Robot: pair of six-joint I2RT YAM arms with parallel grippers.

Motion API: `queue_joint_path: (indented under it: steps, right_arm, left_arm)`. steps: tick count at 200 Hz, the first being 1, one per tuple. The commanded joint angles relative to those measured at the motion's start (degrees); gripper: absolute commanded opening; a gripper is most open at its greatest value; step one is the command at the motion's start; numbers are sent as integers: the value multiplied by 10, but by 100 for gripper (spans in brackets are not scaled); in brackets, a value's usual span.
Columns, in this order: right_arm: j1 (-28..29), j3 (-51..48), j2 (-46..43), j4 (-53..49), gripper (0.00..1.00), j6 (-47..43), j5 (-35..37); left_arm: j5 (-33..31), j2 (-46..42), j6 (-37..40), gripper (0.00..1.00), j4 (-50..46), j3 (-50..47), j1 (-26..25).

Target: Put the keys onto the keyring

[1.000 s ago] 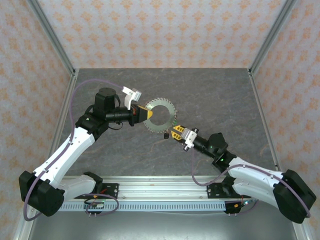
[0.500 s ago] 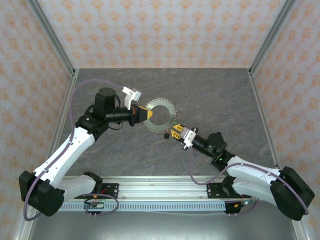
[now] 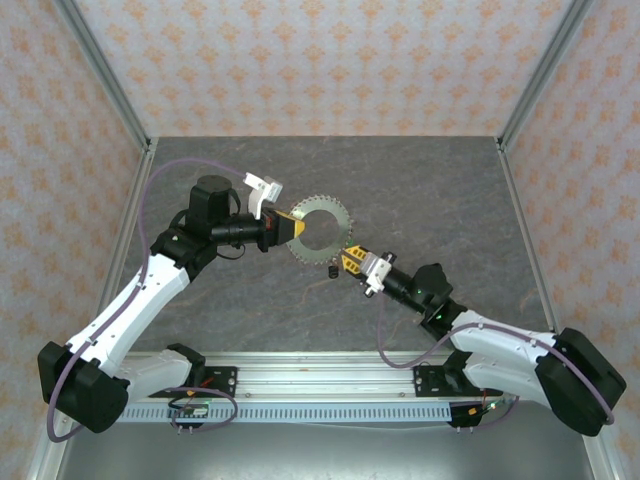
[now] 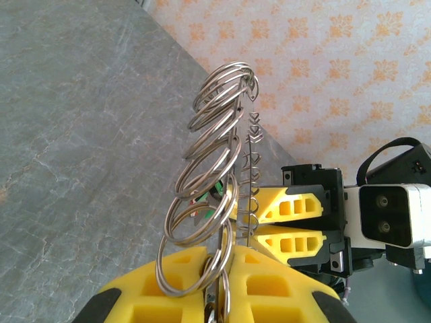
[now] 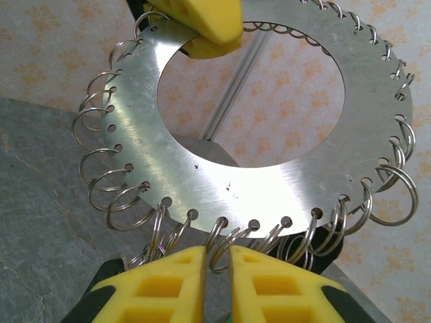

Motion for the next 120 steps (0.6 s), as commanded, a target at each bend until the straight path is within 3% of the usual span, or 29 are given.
queue_joint_path:
  steps: [1, 120]
  right_arm:
    - [3, 19, 3, 34, 16, -2, 1]
    - [3, 55, -46, -140, 25, -68, -19]
  left_arm:
    - [8, -10, -6, 0, 16, 15, 3]
    - [5, -13, 1, 0, 3, 18, 3]
